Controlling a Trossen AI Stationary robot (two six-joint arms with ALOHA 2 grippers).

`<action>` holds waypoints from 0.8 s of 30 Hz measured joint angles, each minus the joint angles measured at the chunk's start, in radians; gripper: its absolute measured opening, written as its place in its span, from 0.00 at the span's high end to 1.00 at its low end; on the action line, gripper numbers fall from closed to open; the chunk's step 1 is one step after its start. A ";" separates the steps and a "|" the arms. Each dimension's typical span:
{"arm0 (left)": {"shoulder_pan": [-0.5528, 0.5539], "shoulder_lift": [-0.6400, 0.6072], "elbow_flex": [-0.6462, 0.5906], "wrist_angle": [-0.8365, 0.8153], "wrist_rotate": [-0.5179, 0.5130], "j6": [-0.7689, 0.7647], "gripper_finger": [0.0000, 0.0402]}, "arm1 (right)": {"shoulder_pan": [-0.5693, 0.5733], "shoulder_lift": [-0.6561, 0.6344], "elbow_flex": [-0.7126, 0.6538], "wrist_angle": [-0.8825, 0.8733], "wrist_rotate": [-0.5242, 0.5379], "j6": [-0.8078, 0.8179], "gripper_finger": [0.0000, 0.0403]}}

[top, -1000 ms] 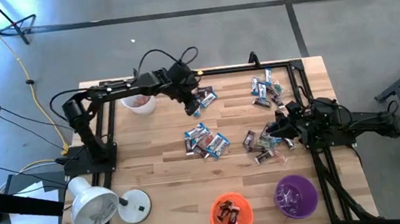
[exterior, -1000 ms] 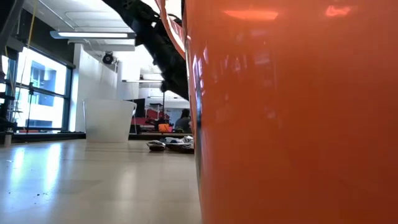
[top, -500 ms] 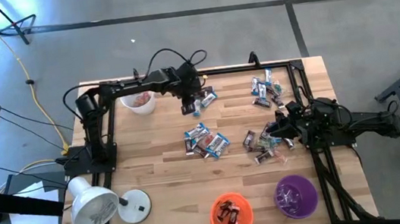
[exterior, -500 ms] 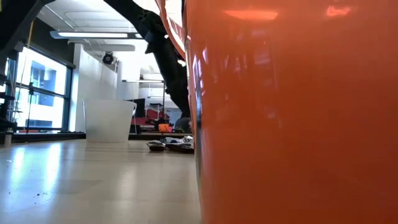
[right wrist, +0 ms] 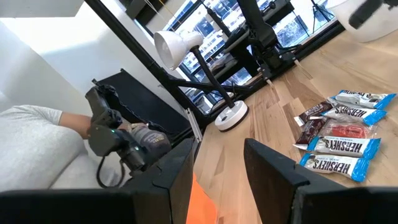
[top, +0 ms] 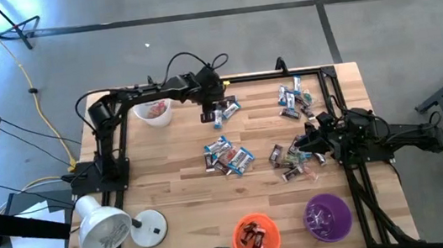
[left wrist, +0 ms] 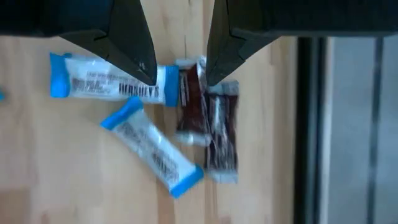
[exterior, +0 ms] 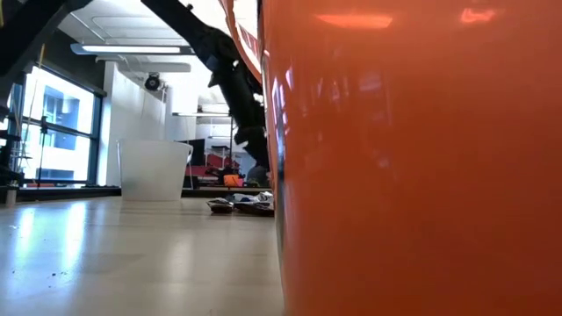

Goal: Organize candy in baskets
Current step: Put the brown chocolate into the orange bucket

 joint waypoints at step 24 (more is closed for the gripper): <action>0.045 0.101 0.000 0.073 0.081 0.168 0.68 | 0.000 0.000 0.000 0.000 0.000 0.000 0.66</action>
